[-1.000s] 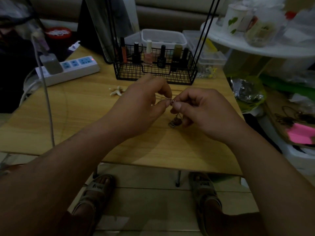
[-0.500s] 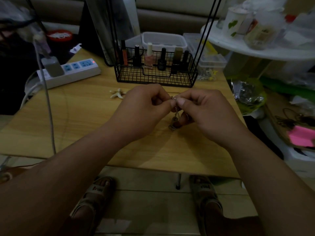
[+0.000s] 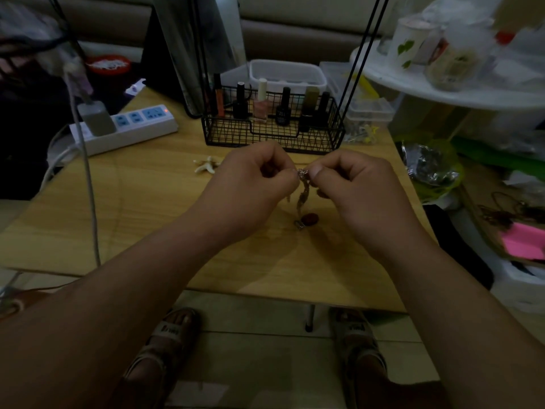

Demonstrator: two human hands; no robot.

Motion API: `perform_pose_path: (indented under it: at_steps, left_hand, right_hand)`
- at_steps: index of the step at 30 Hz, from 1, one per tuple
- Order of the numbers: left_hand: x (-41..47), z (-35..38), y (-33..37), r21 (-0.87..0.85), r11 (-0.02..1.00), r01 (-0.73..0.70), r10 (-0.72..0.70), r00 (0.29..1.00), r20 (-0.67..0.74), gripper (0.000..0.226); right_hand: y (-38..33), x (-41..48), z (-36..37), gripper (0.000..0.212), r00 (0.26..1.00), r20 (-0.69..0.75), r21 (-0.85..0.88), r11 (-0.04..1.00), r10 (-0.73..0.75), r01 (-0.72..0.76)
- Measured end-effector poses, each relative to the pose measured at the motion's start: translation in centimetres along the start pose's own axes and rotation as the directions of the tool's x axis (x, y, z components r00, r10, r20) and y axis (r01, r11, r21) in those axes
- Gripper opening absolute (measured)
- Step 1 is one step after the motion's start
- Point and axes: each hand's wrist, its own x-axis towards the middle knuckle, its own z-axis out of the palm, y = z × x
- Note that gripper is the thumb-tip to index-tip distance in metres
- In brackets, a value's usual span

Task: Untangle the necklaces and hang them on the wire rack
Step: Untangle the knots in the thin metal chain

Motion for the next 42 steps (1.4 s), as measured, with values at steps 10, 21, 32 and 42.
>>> perform_pose_path:
  at_steps: [10, 21, 32, 42]
  left_hand:
    - [0.2, 0.3, 0.1, -0.328, 0.906, 0.269, -0.246, 0.963, 0.111, 0.018]
    - [0.2, 0.1, 0.4, -0.41, 0.878, 0.248, -0.208, 0.968, 0.139, 0.012]
    - [0.0, -0.2, 0.4, -0.297, 0.935, 0.194, -0.114, 0.957, 0.268, 0.008]
    - [0.2, -0.2, 0.4, -0.286, 0.94, 0.187, -0.115, 0.961, 0.251, 0.005]
  right_hand:
    - [-0.8, 0.0, 0.3, 0.04, 0.982, 0.095, 0.159, 0.972, 0.161, -0.174]
    - [-0.6, 0.0, -0.4, 0.023, 0.943, 0.283, 0.367, 0.888, 0.177, -0.277]
    - [-1.1, 0.1, -1.4, 0.014, 0.956, 0.238, 0.428, 0.865, 0.172, -0.262]
    - [0.0, 0.4, -2.0, 0.011, 0.964, 0.219, 0.408, 0.883, 0.152, -0.232]
